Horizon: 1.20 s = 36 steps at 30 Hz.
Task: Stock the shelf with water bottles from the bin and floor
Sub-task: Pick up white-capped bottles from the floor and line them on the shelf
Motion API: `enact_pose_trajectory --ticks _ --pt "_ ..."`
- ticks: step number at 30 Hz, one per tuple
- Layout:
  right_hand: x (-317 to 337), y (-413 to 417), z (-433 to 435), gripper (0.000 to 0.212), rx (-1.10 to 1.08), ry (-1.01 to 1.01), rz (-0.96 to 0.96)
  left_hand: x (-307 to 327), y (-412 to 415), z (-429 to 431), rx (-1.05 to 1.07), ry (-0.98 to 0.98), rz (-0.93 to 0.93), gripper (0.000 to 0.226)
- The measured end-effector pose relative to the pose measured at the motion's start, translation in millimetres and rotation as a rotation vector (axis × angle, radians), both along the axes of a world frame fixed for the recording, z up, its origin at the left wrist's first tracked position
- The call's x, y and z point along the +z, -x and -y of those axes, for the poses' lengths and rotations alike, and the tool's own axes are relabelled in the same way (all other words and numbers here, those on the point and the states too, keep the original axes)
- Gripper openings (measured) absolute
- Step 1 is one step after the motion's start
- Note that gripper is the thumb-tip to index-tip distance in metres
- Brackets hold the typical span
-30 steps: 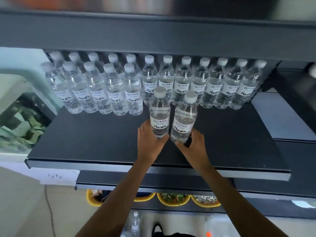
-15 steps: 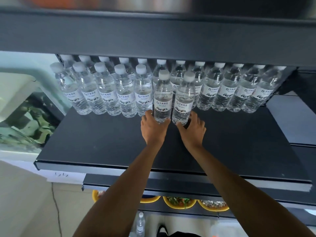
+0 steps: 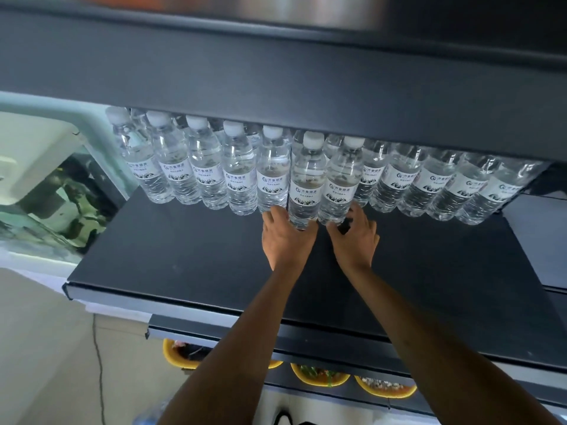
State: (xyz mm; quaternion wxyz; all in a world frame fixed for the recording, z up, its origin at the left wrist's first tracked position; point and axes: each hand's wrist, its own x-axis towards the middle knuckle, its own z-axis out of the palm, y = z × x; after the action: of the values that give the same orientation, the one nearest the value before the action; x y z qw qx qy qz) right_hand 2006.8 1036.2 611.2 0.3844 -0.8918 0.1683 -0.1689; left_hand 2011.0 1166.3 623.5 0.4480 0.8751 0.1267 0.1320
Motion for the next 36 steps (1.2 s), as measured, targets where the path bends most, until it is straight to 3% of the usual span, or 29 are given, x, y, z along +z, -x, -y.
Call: enact_pose_trajectory --ticks 7,32,36 --pt "-4.9 -1.4 1.7 0.061 0.02 0.027 -0.016 -1.3 0.9 -1.2 0.006 0.018 0.009 0.047" --pt "-5.2 -4.5 1.0 0.069 0.025 0.095 -0.058 -0.2 8.8 -8.1 -0.063 0.018 -0.014 0.047" --pt "-1.1 -3.1 2.7 0.072 0.075 0.003 -0.047 9.4 31.9 -21.6 -0.086 0.215 -0.073 0.045"
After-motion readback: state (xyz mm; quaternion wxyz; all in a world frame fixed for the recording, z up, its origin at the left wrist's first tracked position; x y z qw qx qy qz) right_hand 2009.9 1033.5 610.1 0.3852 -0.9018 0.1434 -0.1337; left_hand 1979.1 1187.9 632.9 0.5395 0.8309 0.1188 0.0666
